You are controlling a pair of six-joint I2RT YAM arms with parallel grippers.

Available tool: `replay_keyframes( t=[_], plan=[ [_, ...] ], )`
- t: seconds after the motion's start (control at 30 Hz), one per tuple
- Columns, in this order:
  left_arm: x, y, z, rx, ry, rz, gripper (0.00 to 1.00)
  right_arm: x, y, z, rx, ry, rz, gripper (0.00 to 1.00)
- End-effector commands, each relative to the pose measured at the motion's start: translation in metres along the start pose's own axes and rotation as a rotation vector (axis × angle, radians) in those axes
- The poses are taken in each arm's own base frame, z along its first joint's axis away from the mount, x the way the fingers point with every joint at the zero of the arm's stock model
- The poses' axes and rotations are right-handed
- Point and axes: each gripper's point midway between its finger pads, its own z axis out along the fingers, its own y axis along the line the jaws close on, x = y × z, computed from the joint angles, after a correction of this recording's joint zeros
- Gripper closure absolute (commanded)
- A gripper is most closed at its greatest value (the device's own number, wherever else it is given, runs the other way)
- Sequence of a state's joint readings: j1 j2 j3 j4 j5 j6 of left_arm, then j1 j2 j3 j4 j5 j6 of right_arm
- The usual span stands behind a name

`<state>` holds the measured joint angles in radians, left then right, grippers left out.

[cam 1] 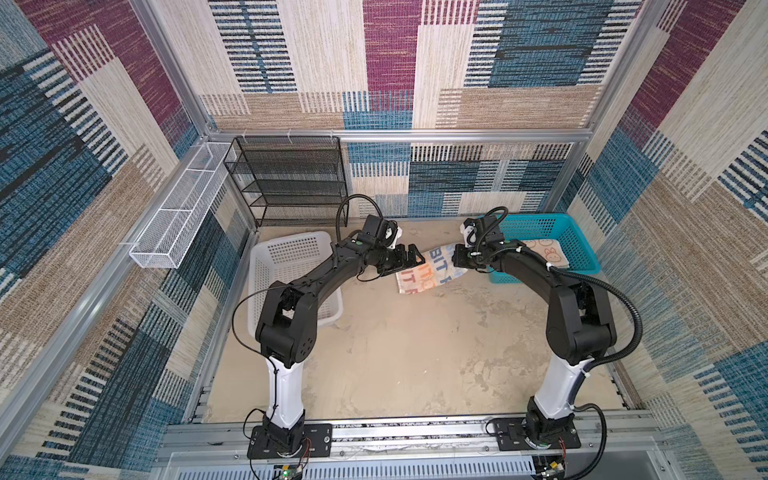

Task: Fold and stack the towels
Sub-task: 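Lift the towel with the right gripper and carry it toward the teal basket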

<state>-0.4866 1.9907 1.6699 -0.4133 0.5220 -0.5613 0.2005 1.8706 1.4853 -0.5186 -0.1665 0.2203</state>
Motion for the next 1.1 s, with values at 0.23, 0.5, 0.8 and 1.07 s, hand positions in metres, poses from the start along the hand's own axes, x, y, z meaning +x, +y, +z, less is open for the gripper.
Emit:
replay_keyframes(
  t=[0.23, 0.5, 0.8, 1.07],
  plan=[
    [-0.033, -0.035, -0.005, 0.073, -0.024, 0.030, 0.01, -0.039, -0.039, -0.040, 0.184, 0.032, -0.081, 1.00],
    [-0.041, -0.059, -0.004, 0.138, -0.020, 0.041, 0.01, -0.062, -0.081, -0.052, 0.258, 0.044, -0.045, 1.00],
    [-0.043, -0.067, 0.006, 0.160, -0.008, 0.033, 0.01, -0.065, -0.113, -0.071, 0.269, 0.030, -0.007, 1.00],
    [-0.042, -0.064, 0.010, 0.143, 0.003, 0.031, 0.01, -0.067, -0.170, -0.083, 0.446, 0.007, 0.006, 1.00]
  ],
)
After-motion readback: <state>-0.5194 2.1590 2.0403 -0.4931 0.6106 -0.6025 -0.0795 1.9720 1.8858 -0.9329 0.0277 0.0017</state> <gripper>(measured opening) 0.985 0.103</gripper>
